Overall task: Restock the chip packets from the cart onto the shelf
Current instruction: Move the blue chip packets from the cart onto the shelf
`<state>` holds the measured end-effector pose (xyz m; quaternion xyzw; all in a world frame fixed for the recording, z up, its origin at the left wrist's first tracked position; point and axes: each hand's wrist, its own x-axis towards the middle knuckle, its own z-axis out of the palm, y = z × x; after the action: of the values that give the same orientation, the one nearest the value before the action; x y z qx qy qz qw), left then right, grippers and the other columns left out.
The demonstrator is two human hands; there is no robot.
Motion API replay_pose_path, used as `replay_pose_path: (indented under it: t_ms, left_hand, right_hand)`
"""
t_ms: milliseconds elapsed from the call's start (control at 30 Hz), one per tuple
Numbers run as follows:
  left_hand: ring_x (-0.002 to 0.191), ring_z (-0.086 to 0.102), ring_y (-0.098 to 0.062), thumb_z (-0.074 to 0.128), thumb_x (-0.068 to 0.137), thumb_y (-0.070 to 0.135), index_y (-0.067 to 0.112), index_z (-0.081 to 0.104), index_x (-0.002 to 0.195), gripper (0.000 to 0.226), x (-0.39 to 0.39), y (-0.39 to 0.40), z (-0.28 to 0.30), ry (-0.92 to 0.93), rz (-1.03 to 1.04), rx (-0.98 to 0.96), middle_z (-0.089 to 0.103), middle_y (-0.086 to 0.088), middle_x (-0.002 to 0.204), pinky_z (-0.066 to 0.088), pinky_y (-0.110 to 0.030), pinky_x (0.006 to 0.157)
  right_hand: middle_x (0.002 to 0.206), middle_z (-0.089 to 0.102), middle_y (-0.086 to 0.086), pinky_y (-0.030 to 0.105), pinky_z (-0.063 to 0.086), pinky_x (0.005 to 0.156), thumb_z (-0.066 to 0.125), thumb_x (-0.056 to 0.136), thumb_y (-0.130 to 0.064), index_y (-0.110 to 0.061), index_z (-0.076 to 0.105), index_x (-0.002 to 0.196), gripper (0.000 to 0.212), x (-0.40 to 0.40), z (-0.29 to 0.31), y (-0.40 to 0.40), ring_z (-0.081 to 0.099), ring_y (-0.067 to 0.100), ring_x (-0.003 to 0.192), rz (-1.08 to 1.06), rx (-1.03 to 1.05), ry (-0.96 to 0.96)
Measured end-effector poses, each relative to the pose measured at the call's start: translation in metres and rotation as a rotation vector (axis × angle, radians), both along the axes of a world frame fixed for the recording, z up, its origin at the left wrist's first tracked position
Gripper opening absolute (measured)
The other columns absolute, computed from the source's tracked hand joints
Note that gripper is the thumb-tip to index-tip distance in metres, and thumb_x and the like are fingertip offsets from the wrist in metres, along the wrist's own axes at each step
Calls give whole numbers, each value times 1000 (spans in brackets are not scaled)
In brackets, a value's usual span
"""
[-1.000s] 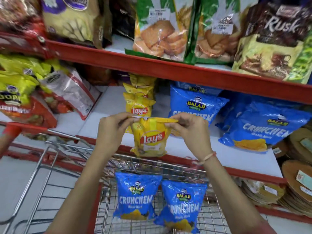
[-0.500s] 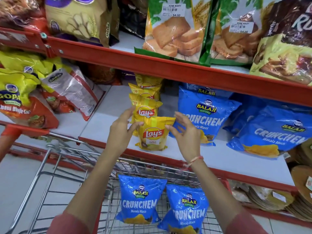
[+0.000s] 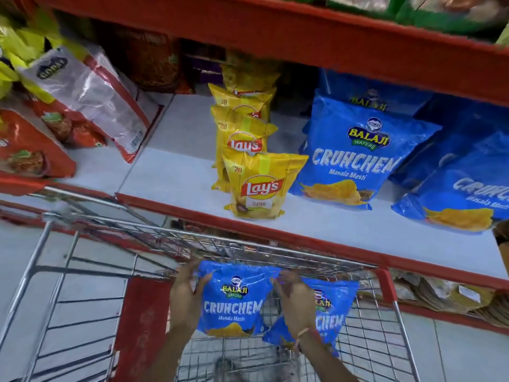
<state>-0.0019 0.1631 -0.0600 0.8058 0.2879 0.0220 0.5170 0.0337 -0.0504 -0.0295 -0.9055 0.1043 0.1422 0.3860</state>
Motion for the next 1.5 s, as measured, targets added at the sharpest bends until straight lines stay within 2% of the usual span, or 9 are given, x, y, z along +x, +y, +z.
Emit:
replay_pose_path:
  t_ms: [133,233,333,433,600,867,1167,1300,1500]
  left_hand:
    - [106,61,-32,66,85,3,-1,57,115,32,23,6,-34,132,129,-221,63,-20,117,49,-35,84]
    - [61,63,1,56,84,-16,8,57,78,25,32,9,-43,96,267,-354,69,0,68,46,-3,53]
    - [47,60,5,50,79,-28,12,52,68,42,18,12,-44,29,408,-506,64,16,41,48,-7,51]
    - [64,60,-11,52,76,-30,9,55,70,39,-11,13,-40,-13,435,-528,66,10,50,51,-20,62]
    - [59,60,4,61,74,-23,-12,61,90,19,-51,4,-5,-145,372,-398,69,16,54,52,-12,64]
    - [51,58,9,72,76,0,8,72,84,12,-50,-25,105,-407,262,-276,71,18,58,46,-2,50]
    - [65,66,-4,74,73,2,22,74,73,20,9,-96,233,-711,117,-381,76,15,68,58,-19,61]
    - [62,65,3,76,73,4,21,74,74,17,45,-126,266,-780,30,-349,75,17,64,53,-9,62]
    - [61,66,0,77,73,6,22,74,74,17,98,-157,277,-748,-21,-344,73,15,60,54,-14,59]
  right_hand:
    - [64,58,7,36,41,64,63,89,-35,-8,53,75,31,20,-27,14,57,26,66,14,-17,302]
    - [77,67,21,49,49,78,69,85,-25,-2,61,73,28,24,-37,16,64,33,76,-183,153,308]
    - [97,68,21,37,52,82,73,82,-14,-7,67,75,11,9,-36,10,64,35,93,-293,209,272]
    - [97,72,28,8,48,61,74,77,0,6,71,98,22,-19,-24,2,68,31,79,-399,282,170]
    - [84,74,14,35,57,80,77,71,5,9,73,81,12,-58,11,-15,68,14,74,-429,441,108]
    - [68,75,-7,3,48,57,76,71,7,-5,76,79,14,-67,101,-54,63,-11,58,-324,555,-285]
    - [75,78,-11,14,58,72,75,74,-5,-23,77,75,19,-37,201,-123,70,5,73,-416,760,-642]
    - [73,77,-17,14,57,74,76,75,-7,-28,76,77,21,-7,233,-154,70,0,76,-432,755,-780]
    - [73,75,-5,41,55,85,77,76,-9,-31,73,72,23,42,244,-181,68,20,82,-495,708,-812]
